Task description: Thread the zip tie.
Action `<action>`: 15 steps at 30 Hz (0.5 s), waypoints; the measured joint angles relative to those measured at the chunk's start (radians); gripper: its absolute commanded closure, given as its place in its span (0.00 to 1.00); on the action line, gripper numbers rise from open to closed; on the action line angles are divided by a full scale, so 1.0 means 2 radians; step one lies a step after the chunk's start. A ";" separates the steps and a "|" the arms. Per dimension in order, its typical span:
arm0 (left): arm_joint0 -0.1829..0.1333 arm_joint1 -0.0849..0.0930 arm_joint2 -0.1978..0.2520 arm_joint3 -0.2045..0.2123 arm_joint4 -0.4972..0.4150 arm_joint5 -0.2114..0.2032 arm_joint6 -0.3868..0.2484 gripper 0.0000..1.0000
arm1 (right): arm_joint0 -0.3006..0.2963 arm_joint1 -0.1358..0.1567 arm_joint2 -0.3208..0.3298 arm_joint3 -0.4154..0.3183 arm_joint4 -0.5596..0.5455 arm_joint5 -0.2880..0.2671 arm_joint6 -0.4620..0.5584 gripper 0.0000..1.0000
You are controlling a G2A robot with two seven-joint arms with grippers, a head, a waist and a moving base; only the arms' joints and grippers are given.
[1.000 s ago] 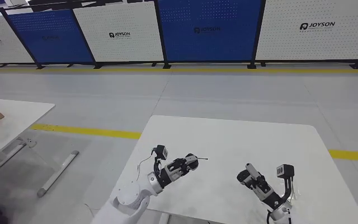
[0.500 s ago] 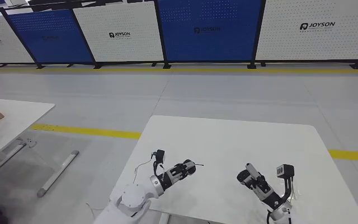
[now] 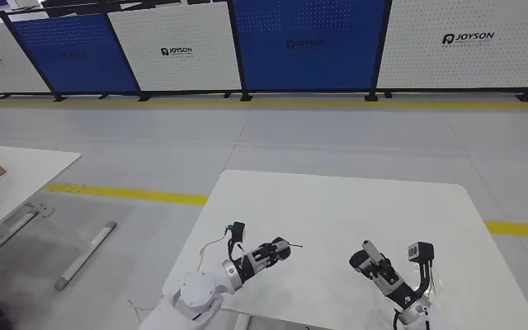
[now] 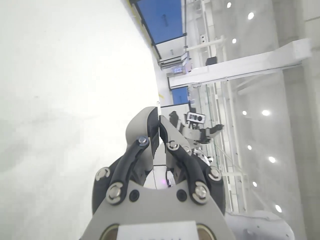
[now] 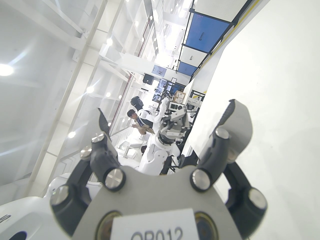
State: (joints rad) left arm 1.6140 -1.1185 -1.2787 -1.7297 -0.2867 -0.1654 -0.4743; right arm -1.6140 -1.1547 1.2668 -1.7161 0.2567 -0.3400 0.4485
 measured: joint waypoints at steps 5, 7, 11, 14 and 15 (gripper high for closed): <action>0.022 0.004 -0.032 -0.058 -0.102 -0.043 -0.062 1.00 | 0.000 0.000 0.000 0.000 0.000 0.000 0.000 0.00; 0.027 0.007 -0.049 -0.075 -0.157 -0.047 -0.120 1.00 | 0.000 0.000 0.000 0.000 0.000 0.000 0.000 0.00; 0.034 0.014 -0.081 -0.090 -0.209 -0.053 -0.211 1.00 | 0.000 0.000 0.000 0.000 0.000 0.000 0.000 0.00; 0.035 0.014 -0.084 -0.091 -0.199 -0.055 -0.213 1.00 | 0.000 0.000 0.000 0.000 0.000 0.000 0.000 0.00; 0.035 0.014 -0.084 -0.091 -0.199 -0.055 -0.212 1.00 | 0.000 0.000 0.000 0.000 0.000 0.000 0.000 0.00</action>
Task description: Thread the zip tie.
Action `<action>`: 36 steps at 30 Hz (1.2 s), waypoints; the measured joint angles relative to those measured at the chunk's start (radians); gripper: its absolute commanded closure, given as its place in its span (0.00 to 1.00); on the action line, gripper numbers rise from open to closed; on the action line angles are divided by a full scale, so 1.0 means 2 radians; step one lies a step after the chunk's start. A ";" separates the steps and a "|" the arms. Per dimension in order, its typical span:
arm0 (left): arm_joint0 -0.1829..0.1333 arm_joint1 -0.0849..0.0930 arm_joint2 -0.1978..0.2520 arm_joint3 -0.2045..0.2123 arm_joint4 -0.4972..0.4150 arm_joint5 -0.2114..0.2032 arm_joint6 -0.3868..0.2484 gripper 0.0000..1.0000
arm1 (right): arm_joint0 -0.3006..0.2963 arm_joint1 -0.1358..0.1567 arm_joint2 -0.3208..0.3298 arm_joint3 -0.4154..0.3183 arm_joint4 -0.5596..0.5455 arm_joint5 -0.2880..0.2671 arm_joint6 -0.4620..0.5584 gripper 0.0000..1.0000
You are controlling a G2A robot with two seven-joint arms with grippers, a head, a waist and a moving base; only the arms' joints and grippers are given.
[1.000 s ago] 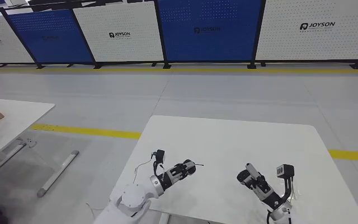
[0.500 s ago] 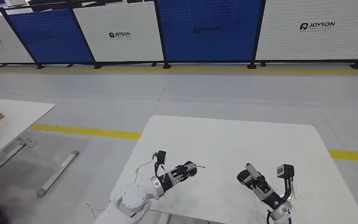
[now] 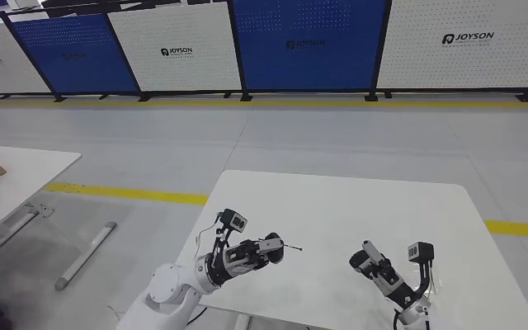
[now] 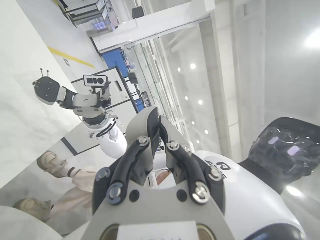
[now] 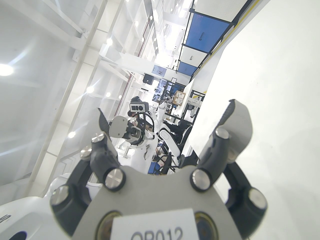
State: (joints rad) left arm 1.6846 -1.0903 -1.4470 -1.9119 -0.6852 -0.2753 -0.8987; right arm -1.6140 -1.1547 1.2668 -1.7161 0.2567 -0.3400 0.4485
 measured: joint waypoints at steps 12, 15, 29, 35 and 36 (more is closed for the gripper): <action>-0.019 -0.003 0.016 0.013 -0.095 0.004 -0.038 1.00 | 0.000 0.000 0.000 0.000 0.000 0.000 0.000 0.00; -0.021 -0.003 0.009 0.022 -0.099 -0.004 -0.033 1.00 | 0.000 0.000 0.000 0.000 0.000 0.000 0.000 0.00; -0.033 -0.005 0.045 0.049 -0.005 0.013 0.024 1.00 | 0.000 0.000 0.000 0.000 0.000 0.000 0.000 0.00; -0.047 -0.011 0.098 0.100 0.071 0.004 0.070 1.00 | 0.000 0.000 0.000 0.000 0.000 0.000 0.000 0.00; -0.050 -0.011 0.104 0.107 0.080 0.006 0.073 1.00 | 0.000 0.000 0.000 0.000 0.000 0.000 0.000 0.00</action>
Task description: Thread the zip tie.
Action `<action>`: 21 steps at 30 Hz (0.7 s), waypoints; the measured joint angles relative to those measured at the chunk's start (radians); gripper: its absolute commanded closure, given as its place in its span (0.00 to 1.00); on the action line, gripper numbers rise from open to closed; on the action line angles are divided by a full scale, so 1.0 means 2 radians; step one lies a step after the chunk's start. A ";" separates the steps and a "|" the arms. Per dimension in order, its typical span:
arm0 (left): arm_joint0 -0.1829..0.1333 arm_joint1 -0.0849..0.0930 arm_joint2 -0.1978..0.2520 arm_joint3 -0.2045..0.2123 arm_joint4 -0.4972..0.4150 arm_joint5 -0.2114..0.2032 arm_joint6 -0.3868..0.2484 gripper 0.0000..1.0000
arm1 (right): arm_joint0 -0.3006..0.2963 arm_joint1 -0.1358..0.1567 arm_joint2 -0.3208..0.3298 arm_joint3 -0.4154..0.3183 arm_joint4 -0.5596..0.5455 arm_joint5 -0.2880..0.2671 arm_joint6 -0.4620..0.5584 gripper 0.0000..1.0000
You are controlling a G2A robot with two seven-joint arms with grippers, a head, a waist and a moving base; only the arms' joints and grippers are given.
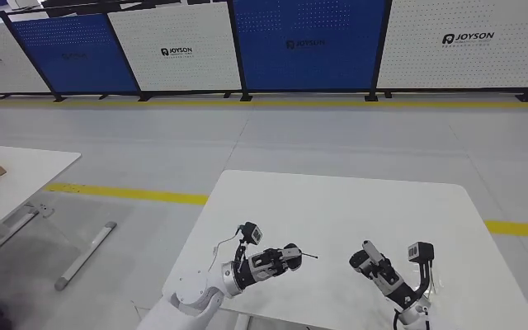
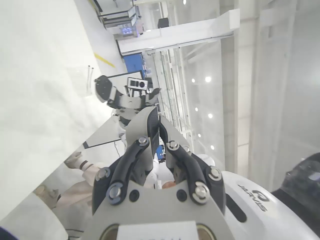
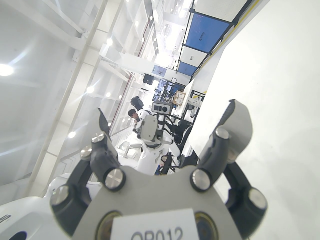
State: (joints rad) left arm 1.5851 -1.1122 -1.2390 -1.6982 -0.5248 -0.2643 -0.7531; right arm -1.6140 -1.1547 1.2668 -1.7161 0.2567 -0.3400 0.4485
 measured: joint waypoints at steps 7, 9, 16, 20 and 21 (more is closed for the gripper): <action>-0.007 0.000 0.007 0.015 0.028 0.004 0.017 1.00 | 0.000 0.000 0.000 0.000 0.000 0.000 0.000 0.00; -0.007 0.000 0.007 0.015 0.028 0.004 0.017 1.00 | 0.000 0.000 0.000 0.000 0.000 0.000 0.000 0.00; -0.011 0.000 0.020 0.016 0.085 0.011 0.051 1.00 | 0.000 0.000 0.000 0.000 0.000 0.000 0.000 0.00; -0.016 0.002 0.033 0.022 0.149 0.025 0.045 1.00 | 0.000 0.000 0.000 0.000 0.000 0.000 0.000 0.00; -0.016 0.002 0.032 0.022 0.151 0.026 0.043 1.00 | 0.000 0.000 0.000 0.000 0.000 0.000 0.000 0.00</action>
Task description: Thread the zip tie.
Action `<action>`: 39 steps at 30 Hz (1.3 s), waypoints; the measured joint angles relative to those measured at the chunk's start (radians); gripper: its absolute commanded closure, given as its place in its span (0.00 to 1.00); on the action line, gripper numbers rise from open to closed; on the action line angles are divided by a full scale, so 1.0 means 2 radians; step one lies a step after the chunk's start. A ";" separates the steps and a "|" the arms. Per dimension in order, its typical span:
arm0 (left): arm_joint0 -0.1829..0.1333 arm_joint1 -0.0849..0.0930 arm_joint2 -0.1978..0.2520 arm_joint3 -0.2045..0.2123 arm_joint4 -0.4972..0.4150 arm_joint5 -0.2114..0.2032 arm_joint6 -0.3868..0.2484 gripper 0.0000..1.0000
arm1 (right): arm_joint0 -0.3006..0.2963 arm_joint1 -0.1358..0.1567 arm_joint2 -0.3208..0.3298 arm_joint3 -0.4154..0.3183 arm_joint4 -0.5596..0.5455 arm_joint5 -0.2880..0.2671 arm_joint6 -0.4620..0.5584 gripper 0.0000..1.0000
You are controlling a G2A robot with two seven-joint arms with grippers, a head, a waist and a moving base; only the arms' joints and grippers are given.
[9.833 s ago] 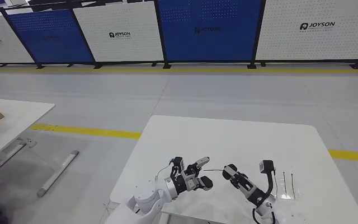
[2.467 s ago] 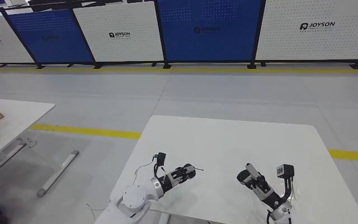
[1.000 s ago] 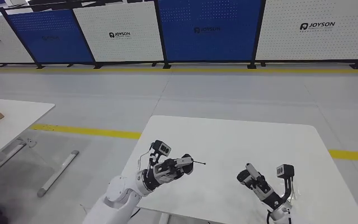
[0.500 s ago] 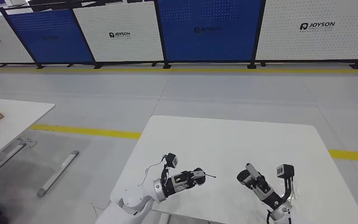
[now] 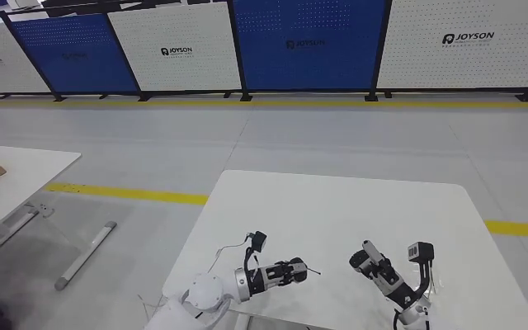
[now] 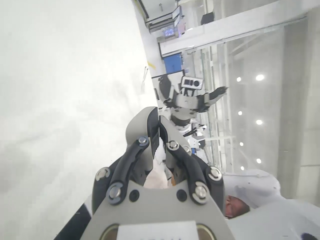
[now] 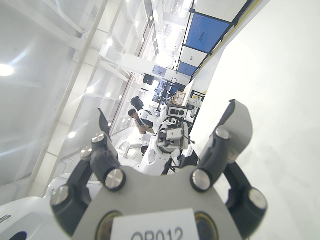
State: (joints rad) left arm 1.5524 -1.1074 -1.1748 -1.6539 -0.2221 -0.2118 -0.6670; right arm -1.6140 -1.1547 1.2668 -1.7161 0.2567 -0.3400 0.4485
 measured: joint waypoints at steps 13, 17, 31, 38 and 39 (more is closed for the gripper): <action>0.000 -0.003 -0.002 -0.004 -0.034 -0.001 0.030 1.00 | 0.000 0.000 0.000 0.000 0.000 0.000 0.000 0.00; -0.003 -0.006 -0.002 -0.008 -0.062 -0.005 0.077 1.00 | 0.000 0.000 0.000 0.000 0.000 0.000 0.000 0.00; -0.003 -0.006 0.000 -0.007 -0.062 -0.008 0.074 1.00 | -0.008 0.008 0.036 -0.031 -0.043 0.002 0.033 0.00; -0.003 -0.006 0.000 -0.007 -0.062 -0.008 0.074 1.00 | -0.039 0.021 0.111 -0.086 -0.180 0.116 0.019 0.00; -0.003 -0.006 0.000 -0.007 -0.062 -0.008 0.074 1.00 | -0.039 0.022 0.116 -0.093 -0.200 0.131 0.021 0.00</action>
State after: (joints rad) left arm 1.5466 -1.1197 -1.1743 -1.6681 -0.3469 -0.2281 -0.5182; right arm -1.6922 -1.1102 1.4997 -1.9027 -0.1440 -0.0780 0.4896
